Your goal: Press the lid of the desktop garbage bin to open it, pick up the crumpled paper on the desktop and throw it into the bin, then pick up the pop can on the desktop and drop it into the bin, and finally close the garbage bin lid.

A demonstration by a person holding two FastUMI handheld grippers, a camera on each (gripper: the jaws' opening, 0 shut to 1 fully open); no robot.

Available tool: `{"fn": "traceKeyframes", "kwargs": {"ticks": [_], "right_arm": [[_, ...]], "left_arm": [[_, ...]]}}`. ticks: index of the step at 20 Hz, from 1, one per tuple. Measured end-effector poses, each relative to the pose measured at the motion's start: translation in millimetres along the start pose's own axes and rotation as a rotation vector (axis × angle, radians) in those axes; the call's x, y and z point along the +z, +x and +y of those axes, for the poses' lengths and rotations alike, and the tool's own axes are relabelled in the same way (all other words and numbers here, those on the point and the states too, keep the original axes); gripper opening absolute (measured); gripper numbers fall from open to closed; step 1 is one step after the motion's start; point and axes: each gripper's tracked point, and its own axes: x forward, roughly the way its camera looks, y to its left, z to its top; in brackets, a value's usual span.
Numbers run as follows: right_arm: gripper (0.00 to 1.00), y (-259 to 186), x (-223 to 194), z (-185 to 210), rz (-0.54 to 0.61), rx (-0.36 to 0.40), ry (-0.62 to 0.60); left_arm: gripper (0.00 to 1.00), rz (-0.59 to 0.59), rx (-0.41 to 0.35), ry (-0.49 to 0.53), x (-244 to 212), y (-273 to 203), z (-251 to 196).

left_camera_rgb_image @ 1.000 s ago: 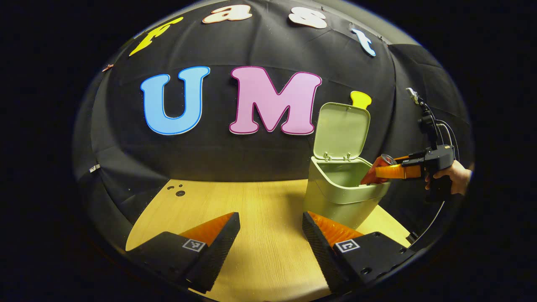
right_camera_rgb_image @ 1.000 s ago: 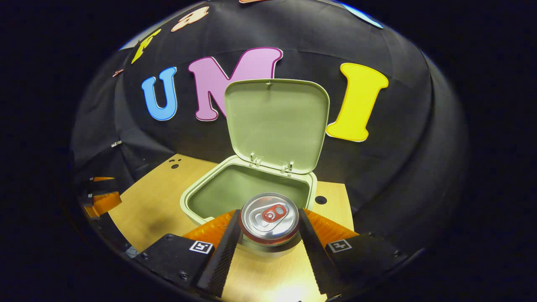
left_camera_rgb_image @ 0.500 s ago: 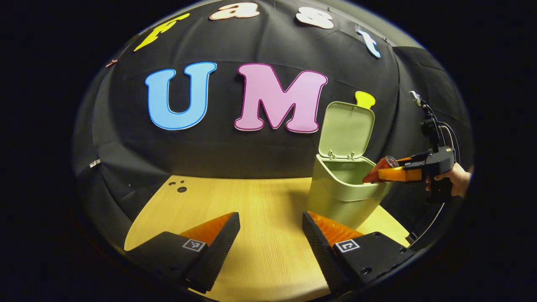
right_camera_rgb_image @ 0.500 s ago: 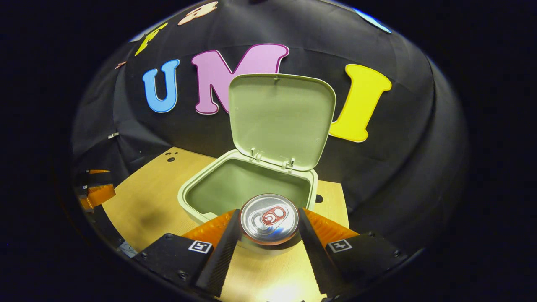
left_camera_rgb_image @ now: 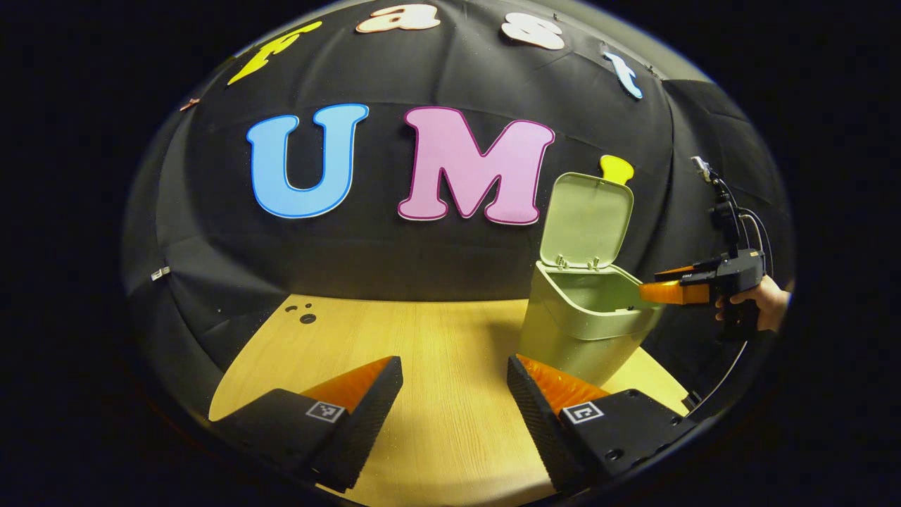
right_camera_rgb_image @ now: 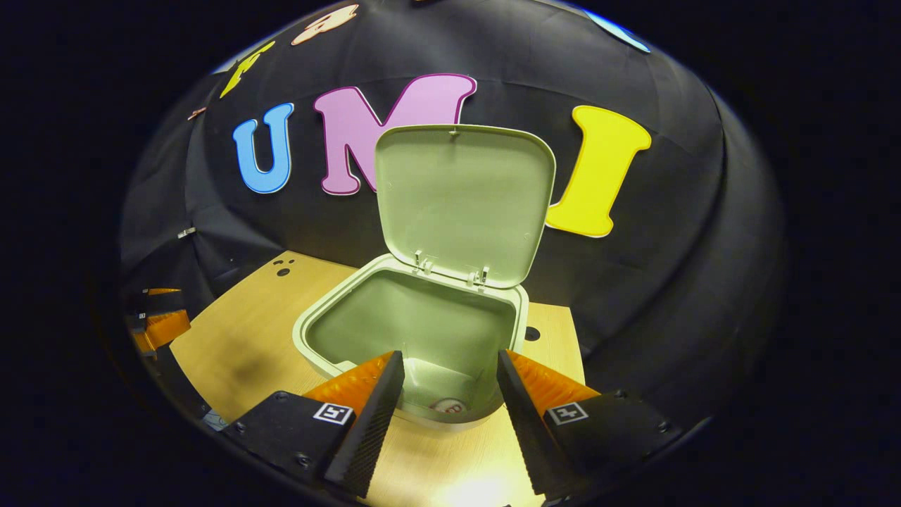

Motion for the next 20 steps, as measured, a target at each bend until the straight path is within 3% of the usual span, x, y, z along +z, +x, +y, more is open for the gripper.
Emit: {"fn": "traceKeyframes", "kwargs": {"ticks": [4,7,13,18,20], "right_arm": [[0.86,-7.7,47.5,8.1,-0.164,0.045,0.076],[1.00,-21.7,97.2,10.9,-0.339,0.088,0.114],[1.00,-39.1,173.3,-5.9,-0.622,0.028,0.026],[0.96,-28.7,206.6,-17.2,-0.714,0.004,0.051],[0.95,-28.6,224.5,-32.1,-0.771,-0.050,0.036]], "left_arm": [[0.96,0.002,0.004,0.005,-0.1,-2.5,0.5],[0.96,0.006,0.014,0.004,-2.0,-4.7,4.4],[0.96,0.014,0.040,0.005,-2.9,-9.9,12.8],[0.96,0.013,0.051,0.017,1.1,-18.0,13.6],[0.96,0.017,0.052,0.017,0.4,-20.3,10.6]]}}
